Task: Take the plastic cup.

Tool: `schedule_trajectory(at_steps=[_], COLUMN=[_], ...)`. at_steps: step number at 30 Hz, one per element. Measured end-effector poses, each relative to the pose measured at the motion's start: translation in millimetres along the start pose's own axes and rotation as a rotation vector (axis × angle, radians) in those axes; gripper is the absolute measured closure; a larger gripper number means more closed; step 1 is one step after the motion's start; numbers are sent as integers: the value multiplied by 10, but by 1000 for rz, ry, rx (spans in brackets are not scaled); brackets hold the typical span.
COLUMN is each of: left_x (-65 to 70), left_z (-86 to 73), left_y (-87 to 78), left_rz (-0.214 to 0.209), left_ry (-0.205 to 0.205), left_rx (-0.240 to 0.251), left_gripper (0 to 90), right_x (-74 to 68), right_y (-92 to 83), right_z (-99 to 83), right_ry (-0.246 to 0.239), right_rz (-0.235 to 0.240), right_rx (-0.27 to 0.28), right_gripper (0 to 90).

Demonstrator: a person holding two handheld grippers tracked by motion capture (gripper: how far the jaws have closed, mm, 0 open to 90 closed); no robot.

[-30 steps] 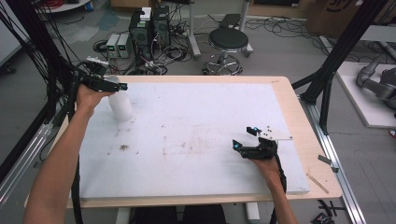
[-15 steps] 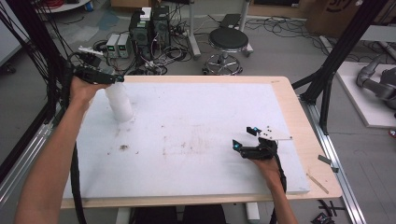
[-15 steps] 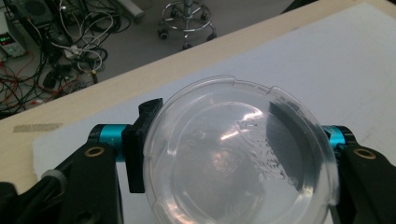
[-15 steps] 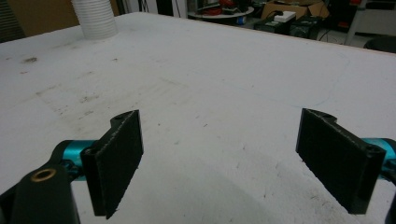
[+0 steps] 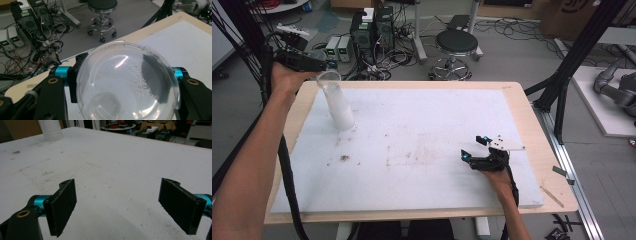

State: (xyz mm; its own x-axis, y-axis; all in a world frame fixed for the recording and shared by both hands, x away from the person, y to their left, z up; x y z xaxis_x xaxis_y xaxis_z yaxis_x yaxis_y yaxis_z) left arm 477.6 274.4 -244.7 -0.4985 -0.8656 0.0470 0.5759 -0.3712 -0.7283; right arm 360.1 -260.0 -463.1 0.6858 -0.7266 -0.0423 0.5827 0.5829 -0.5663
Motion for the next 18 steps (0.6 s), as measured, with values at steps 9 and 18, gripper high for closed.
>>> schedule_trajectory(at_steps=[9, 18], left_x=[176, 606], left_z=[-95, -358], left_y=[-113, -280], left_rz=[-70, -189], left_ry=[31, 142], left_rx=[62, 132], left_gripper=[397, 397], right_x=[4, 12], right_y=[-2, -8], right_z=[-1, -2], right_ry=[-4, 8], right_rz=[0, 7], right_rx=[5, 8], right_gripper=[147, 147])
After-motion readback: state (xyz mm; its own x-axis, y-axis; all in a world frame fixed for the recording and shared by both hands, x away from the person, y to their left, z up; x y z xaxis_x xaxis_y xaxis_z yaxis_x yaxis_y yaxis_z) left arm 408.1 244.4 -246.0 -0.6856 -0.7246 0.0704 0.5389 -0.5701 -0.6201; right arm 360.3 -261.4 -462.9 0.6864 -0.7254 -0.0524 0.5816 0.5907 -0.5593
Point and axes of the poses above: each handheld gripper's, and its own axes: y roughly forward along the jaws, z roughly out of its top, x roughly to its right, the point moved 3 cm from there along y, roughly forward along the jaws, and after that the axes turned 15 degrees about -x, right-handed, at the moved point
